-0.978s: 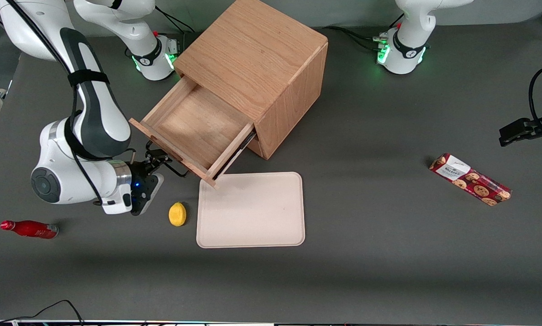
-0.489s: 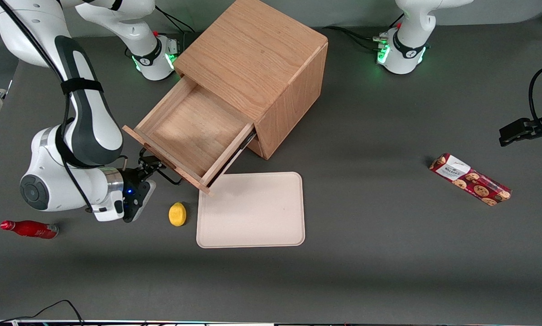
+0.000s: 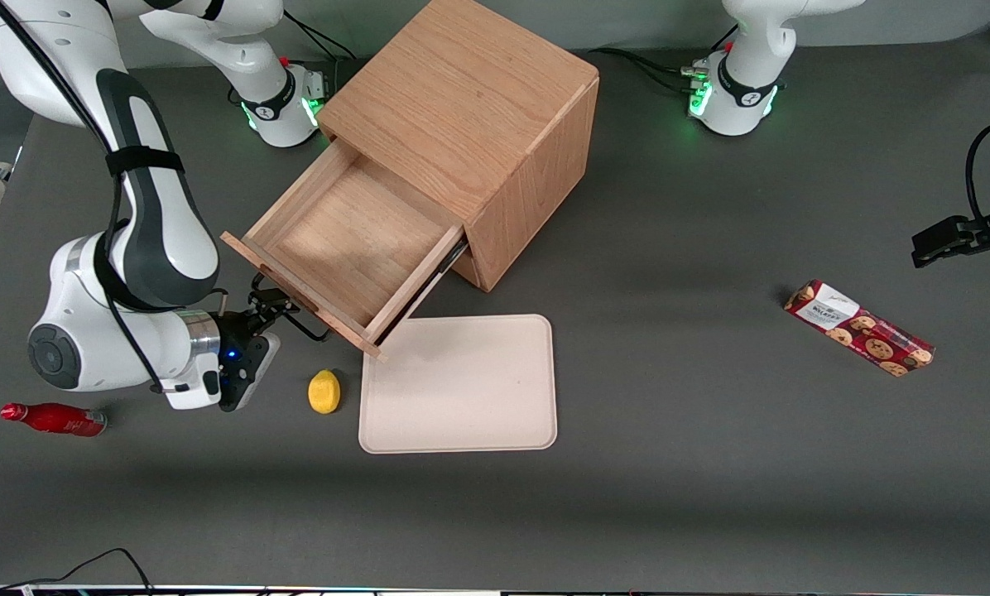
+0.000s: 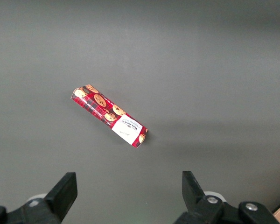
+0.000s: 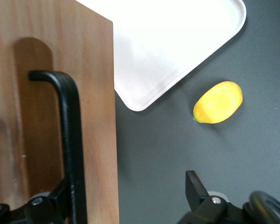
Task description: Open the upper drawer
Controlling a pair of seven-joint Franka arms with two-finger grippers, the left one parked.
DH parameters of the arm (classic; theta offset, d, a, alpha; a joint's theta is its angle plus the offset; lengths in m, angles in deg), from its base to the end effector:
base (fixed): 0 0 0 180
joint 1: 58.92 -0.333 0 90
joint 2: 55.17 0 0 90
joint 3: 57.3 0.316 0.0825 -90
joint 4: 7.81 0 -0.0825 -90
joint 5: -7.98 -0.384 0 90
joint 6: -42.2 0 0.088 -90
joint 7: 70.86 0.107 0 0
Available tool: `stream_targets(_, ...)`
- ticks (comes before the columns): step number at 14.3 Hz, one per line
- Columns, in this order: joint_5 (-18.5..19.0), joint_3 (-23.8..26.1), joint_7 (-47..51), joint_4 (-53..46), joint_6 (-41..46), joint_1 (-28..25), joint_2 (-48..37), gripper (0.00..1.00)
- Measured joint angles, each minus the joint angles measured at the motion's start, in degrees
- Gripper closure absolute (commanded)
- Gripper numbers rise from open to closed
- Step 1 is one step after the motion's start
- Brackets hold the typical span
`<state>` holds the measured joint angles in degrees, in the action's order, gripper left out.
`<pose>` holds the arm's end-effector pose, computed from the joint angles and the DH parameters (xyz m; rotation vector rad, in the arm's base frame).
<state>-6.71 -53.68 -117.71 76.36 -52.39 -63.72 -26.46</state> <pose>0.6515 0.1156 0.3723 -2.4829 -1.1990 0.2888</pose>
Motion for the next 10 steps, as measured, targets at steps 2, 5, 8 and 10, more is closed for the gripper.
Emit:
stream_targets(2,0.0,0.2,1.2,-2.4,2.7,0.0,-0.2,0.00)
stream_targets(5,0.0,0.4,7.7,-5.7,8.3,0.0,-1.3,0.00)
stream_targets(8,0.0,0.8,22.4,-6.9,13.5,-0.1,-5.2,0.00)
stream_targets(10,0.2,1.7,33.7,-6.8,15.3,-0.2,-9.0,0.00)
